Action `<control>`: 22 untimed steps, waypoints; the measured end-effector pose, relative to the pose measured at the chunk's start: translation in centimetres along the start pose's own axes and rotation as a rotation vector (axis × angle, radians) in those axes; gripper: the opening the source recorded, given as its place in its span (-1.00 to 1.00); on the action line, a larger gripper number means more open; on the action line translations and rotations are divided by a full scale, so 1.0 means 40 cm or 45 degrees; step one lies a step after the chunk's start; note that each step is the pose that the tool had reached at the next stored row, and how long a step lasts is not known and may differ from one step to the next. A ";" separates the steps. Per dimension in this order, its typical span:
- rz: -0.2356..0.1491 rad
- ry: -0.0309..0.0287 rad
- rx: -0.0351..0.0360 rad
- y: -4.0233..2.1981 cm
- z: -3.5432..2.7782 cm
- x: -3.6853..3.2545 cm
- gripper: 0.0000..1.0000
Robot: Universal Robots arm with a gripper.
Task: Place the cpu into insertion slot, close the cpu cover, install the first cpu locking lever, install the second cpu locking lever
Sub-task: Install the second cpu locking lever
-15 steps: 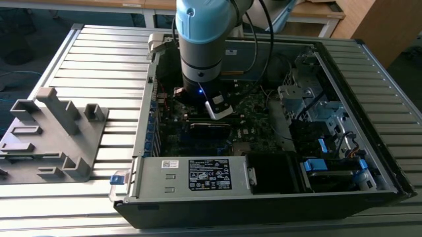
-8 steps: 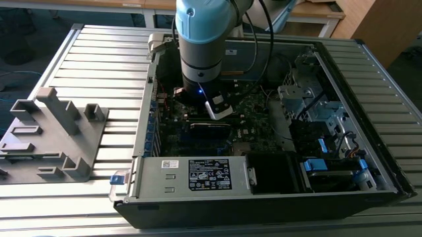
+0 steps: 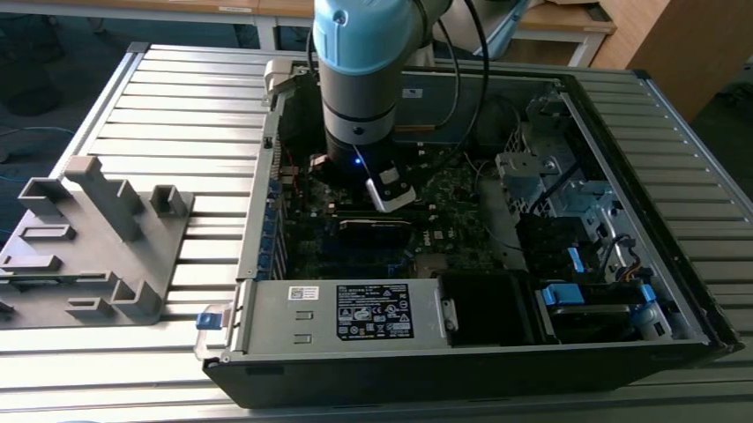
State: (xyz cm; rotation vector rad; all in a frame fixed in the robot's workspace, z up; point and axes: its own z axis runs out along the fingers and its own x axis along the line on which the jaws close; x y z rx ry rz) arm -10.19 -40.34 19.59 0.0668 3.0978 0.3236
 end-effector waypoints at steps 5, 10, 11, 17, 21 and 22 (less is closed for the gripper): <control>0.000 0.0002 0.0004 0.006 -0.027 -0.001 -0.79; 0.000 0.0002 0.0003 0.011 -0.051 -0.001 -0.79; 0.001 -0.0001 0.0009 0.011 -0.051 -0.002 -0.79; 0.007 -0.0022 0.0202 0.012 -0.051 -0.003 -0.79; 0.010 -0.0027 0.0202 0.013 -0.050 -0.020 -0.79; 0.011 -0.0029 0.0201 0.013 -0.050 -0.025 -0.79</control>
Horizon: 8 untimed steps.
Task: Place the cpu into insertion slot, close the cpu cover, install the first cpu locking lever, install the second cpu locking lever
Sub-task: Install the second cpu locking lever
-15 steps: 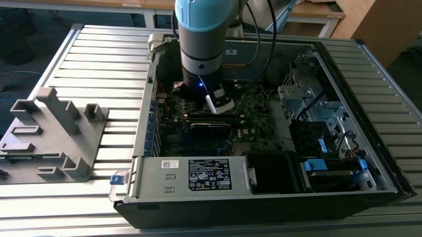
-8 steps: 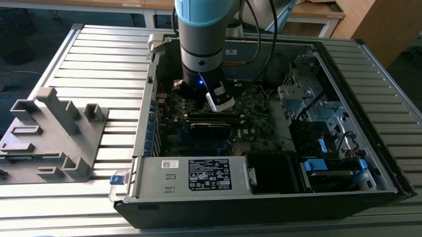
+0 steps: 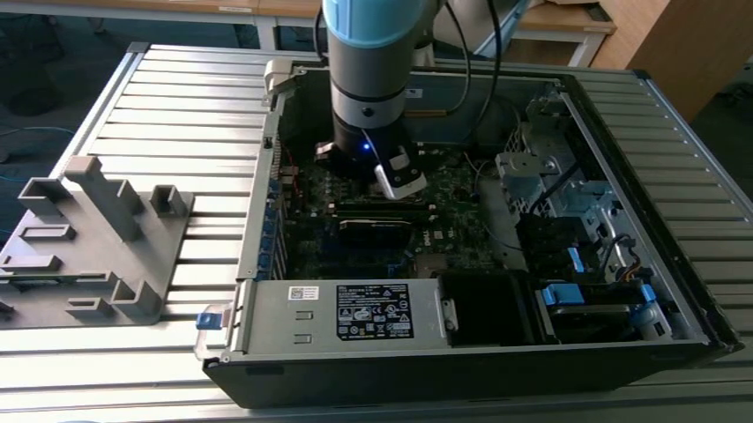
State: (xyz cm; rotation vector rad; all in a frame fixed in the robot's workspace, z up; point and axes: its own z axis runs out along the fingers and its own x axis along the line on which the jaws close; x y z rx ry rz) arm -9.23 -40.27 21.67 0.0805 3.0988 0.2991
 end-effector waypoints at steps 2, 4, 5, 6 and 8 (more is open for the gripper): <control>0.002 0.0000 0.0002 0.001 0.001 -0.013 -0.79; 0.003 -0.0001 0.0008 0.001 0.001 -0.024 -0.79; 0.004 -0.0001 0.0012 0.002 0.002 -0.029 -0.79; 0.005 0.0002 0.0015 0.002 0.002 -0.035 -0.79; 0.006 0.0009 0.0027 0.003 0.003 -0.049 -0.79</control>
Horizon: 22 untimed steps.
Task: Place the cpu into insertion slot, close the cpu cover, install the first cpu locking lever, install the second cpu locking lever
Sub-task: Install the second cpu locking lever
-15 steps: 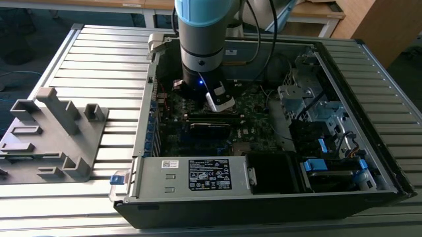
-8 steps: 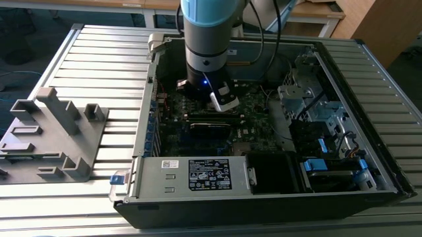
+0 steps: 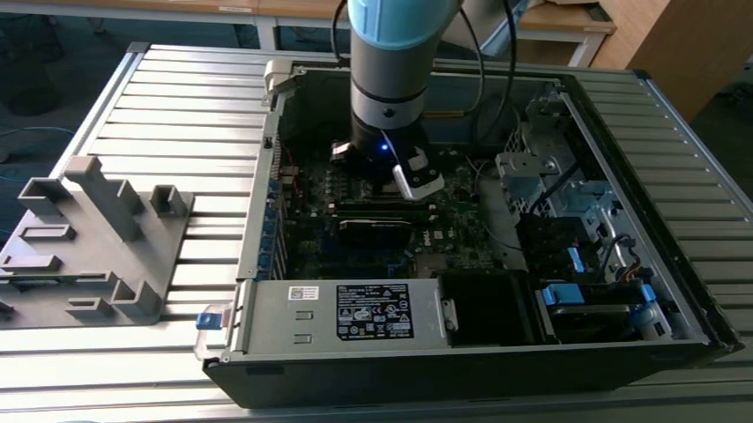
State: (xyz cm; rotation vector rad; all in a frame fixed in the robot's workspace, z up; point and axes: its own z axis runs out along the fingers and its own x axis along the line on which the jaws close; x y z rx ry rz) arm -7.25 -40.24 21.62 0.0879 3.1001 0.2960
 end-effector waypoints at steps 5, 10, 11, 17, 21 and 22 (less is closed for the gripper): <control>0.002 0.0008 0.0104 0.005 0.002 -0.023 -0.79; 0.001 -0.0002 0.0379 0.028 0.007 -0.028 -0.79; 0.001 -0.0003 0.0428 0.033 0.008 -0.028 -0.79; 0.000 -0.0013 0.0592 0.071 0.015 -0.026 -0.79; 0.000 -0.0014 0.0631 0.093 0.020 -0.026 -0.79; 0.000 -0.0015 0.0678 0.097 0.021 -0.028 -0.79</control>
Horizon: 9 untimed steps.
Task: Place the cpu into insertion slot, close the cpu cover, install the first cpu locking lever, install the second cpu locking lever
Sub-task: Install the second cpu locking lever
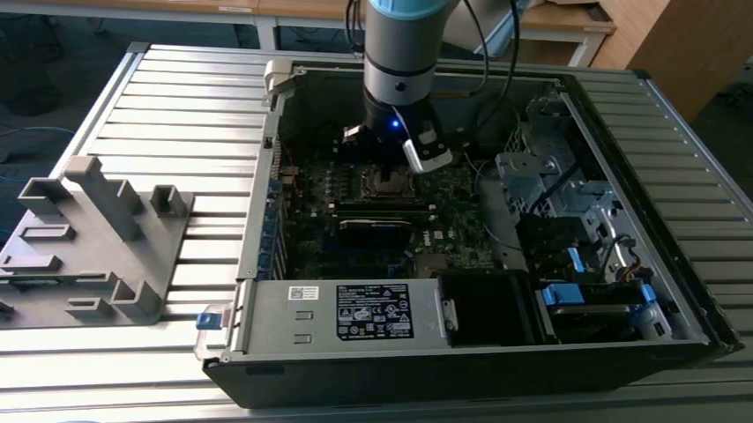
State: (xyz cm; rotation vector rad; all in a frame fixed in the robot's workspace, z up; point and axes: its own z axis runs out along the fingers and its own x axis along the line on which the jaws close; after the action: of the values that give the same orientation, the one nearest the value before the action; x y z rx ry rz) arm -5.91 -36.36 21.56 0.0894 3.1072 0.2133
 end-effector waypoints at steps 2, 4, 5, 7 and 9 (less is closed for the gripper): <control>0.000 -0.0011 0.0156 0.007 0.002 -0.003 -0.79; -0.001 -0.0018 0.0290 0.012 0.003 -0.004 -0.79; -0.001 -0.0022 0.0346 0.013 0.003 -0.004 -0.79; -0.001 -0.0030 0.0491 0.015 0.004 -0.004 -0.79; -0.001 -0.0042 0.0704 0.016 0.004 -0.004 -0.79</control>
State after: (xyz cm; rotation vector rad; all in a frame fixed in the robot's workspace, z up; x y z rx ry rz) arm -5.70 -35.71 21.49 0.0902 3.1101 0.1271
